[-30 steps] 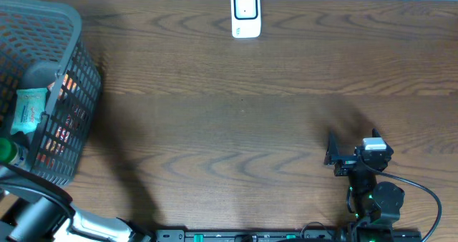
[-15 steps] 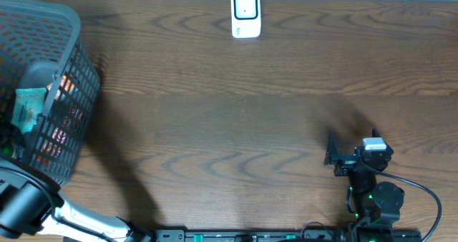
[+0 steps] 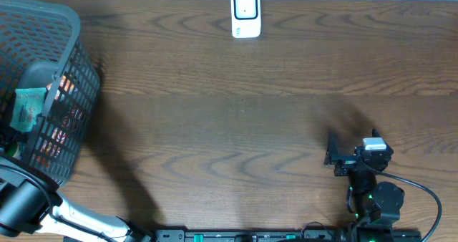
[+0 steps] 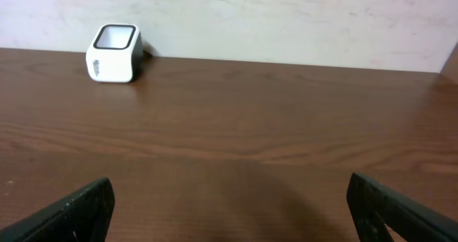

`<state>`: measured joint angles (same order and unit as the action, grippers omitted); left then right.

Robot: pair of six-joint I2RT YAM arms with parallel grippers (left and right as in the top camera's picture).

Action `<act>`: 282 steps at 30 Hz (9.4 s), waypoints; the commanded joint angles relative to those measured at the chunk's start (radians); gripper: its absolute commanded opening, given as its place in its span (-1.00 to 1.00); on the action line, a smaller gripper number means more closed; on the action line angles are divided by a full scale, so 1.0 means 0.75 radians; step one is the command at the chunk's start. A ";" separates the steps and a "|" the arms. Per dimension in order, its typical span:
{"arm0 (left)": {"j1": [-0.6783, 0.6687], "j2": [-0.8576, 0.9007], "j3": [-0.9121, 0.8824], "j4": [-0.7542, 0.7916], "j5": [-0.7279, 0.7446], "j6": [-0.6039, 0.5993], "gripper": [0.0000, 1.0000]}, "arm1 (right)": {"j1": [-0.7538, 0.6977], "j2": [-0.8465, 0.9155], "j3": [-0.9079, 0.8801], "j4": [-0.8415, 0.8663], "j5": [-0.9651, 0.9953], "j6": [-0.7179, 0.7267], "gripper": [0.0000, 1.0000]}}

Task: Scan the item barcode
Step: 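Reach the left gripper into the basket and grasp the green-capped bottle, then carry the bottle with the left gripper and set it on the table centre, then reach the left gripper into the basket and grasp the orange tissue pack, then move the orange pack with the left gripper toward the white scanner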

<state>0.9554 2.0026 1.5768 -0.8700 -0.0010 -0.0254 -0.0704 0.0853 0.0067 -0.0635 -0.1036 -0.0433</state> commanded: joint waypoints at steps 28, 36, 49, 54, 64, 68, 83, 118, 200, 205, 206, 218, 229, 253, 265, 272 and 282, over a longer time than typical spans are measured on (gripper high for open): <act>-1.062 -0.967 0.150 0.253 0.675 -0.538 0.21 | 0.009 -0.001 -0.002 -0.005 0.002 0.017 0.99; -1.491 -0.683 0.145 -0.074 0.284 -0.404 0.22 | 0.009 -0.001 -0.002 -0.005 0.002 0.017 0.98; -1.779 -0.187 0.145 -0.160 0.149 -0.490 0.21 | 0.009 -0.001 -0.002 -0.005 0.002 0.017 0.99; -1.818 -0.064 0.145 -0.155 0.031 -0.928 0.21 | 0.009 -0.001 -0.002 -0.005 0.002 0.017 0.98; -1.949 0.124 0.145 -0.069 -0.032 -1.301 0.21 | 0.009 -0.001 -0.002 -0.005 0.002 0.017 0.98; -2.021 0.173 0.142 -0.081 -0.169 -1.290 0.22 | 0.009 -0.001 -0.002 -0.005 0.002 0.017 0.99; -2.126 0.129 0.150 -0.152 -0.295 -1.066 0.84 | 0.009 -0.001 -0.002 -0.005 0.002 0.017 0.98; -0.572 -0.334 0.414 -0.249 -0.063 -0.186 0.86 | 0.009 -0.001 -0.002 -0.005 0.002 0.017 0.99; -0.554 -0.579 0.405 -0.040 0.463 -0.294 0.36 | 0.009 -0.001 -0.002 -0.005 0.001 0.017 0.98; -0.750 -0.780 0.405 -0.072 0.752 -0.293 0.36 | 0.009 -0.001 -0.002 -0.005 0.002 0.017 0.98; -0.819 -0.794 0.405 -0.088 0.760 -0.293 0.36 | 0.009 -0.001 -0.002 -0.005 0.002 0.017 0.99; -1.754 -0.594 0.316 -0.165 0.492 -0.253 0.35 | 0.009 -0.001 -0.002 -0.005 0.001 0.017 0.99; -2.182 -0.092 0.316 -0.088 0.368 -0.253 0.35 | 0.009 -0.001 -0.002 -0.005 0.001 0.017 0.98; -2.340 0.329 0.320 -0.178 0.019 0.492 0.87 | 0.009 -0.001 -0.002 -0.005 0.002 0.017 0.98; -2.355 0.244 0.321 -0.173 0.149 0.482 0.89 | 0.009 -0.001 -0.002 -0.005 0.002 0.017 0.99; -2.358 0.205 0.321 -0.012 0.201 0.389 0.89 | 0.009 -0.001 -0.002 -0.005 0.002 0.017 0.99; -2.362 0.217 0.312 0.060 0.331 0.264 -0.85 | 0.009 -0.001 -0.002 -0.005 0.001 0.017 0.98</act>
<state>-0.8146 2.1731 1.8141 -0.8268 0.2123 0.2218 -0.0704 0.0853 0.0067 -0.0635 -0.1036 -0.0429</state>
